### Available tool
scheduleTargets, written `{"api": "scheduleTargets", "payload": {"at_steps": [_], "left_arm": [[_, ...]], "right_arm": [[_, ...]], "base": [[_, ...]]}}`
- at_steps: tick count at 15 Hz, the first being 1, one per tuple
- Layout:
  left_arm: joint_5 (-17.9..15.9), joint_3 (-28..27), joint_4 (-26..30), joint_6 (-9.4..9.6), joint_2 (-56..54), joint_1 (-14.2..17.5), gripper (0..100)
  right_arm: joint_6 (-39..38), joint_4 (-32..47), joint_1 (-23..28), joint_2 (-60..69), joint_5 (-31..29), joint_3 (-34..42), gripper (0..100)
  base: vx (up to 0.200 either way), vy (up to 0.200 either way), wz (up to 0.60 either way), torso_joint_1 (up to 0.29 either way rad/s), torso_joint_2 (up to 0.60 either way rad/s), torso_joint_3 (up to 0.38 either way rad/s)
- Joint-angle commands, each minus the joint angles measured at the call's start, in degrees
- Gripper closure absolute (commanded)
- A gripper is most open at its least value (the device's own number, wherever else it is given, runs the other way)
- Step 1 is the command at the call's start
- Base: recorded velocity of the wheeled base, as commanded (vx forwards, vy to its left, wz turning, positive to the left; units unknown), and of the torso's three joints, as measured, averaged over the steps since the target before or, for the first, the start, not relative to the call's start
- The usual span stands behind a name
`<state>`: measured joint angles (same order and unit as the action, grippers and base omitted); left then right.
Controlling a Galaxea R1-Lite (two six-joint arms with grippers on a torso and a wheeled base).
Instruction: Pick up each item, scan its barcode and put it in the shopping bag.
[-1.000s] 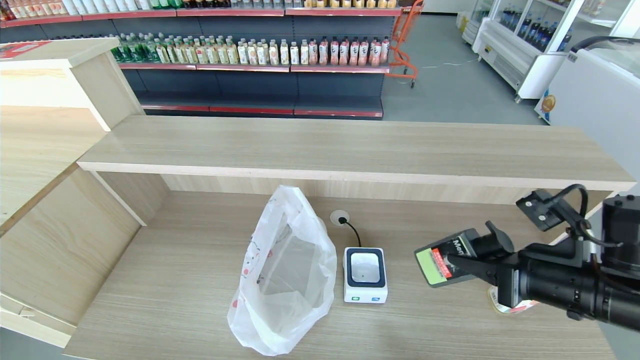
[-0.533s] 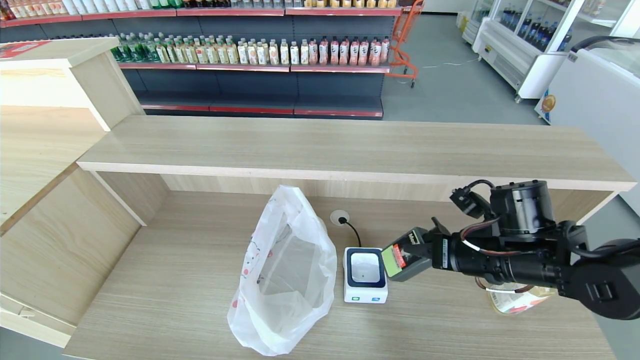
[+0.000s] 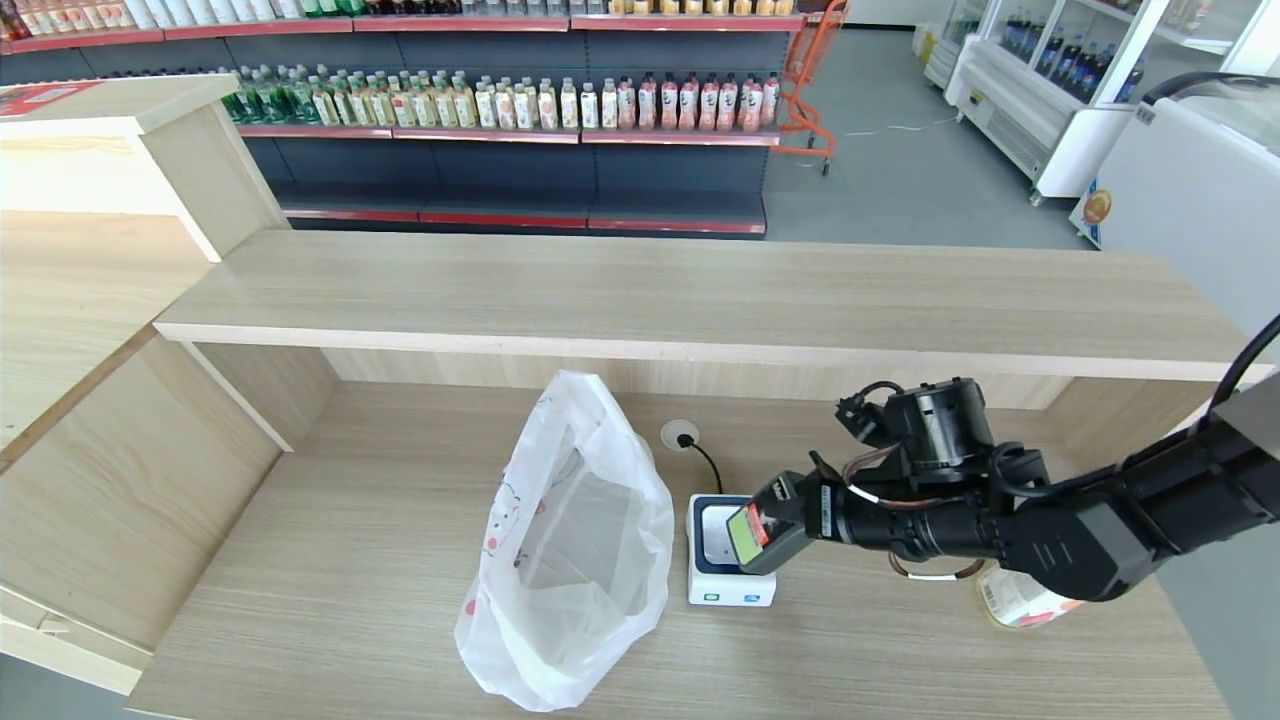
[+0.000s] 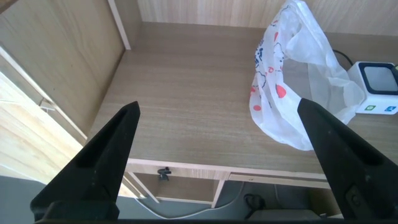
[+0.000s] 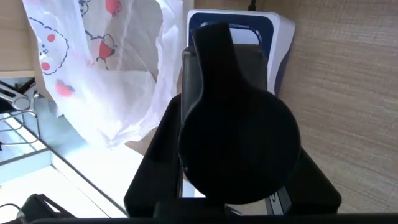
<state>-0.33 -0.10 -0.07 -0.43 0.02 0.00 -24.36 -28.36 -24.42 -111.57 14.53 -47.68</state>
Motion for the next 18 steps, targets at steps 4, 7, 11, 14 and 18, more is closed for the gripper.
{"api": "scheduleTargets", "payload": {"at_steps": [4, 7, 11, 14, 18], "left_arm": [[-0.02, 0.01, -0.01, -0.01, -0.02, 0.0, 0], [-0.02, 0.01, -0.01, -0.01, -0.02, 0.0, 0], [-0.02, 0.01, -0.01, -0.01, -0.02, 0.0, 0], [-0.02, 0.01, -0.01, -0.01, -0.02, 0.0, 0], [-0.02, 0.01, -0.01, -0.01, -0.02, 0.0, 0]], "right_arm": [[-1.48, -0.3, -2.56, -3.48, 0.15, -3.65, 100], [-1.22, -0.38, -3.53, -5.68, -0.29, -5.32, 100], [-0.87, -0.3, -3.53, -7.08, -0.47, -6.64, 100], [0.01, -0.3, -3.53, -7.44, -1.0, -6.9, 100], [-0.25, -0.3, -3.88, -3.48, -0.56, -8.31, 100]], "base": [[0.0, 0.0, 0.0, 0.0, 0.0, 0.0], [0.0, 0.0, 0.0, 0.0, 0.0, 0.0], [0.0, 0.0, 0.0, 0.0, 0.0, 0.0], [0.0, 0.0, 0.0, 0.0, 0.0, 0.0], [0.0, 0.0, 0.0, 0.0, 0.0, 0.0]]}}
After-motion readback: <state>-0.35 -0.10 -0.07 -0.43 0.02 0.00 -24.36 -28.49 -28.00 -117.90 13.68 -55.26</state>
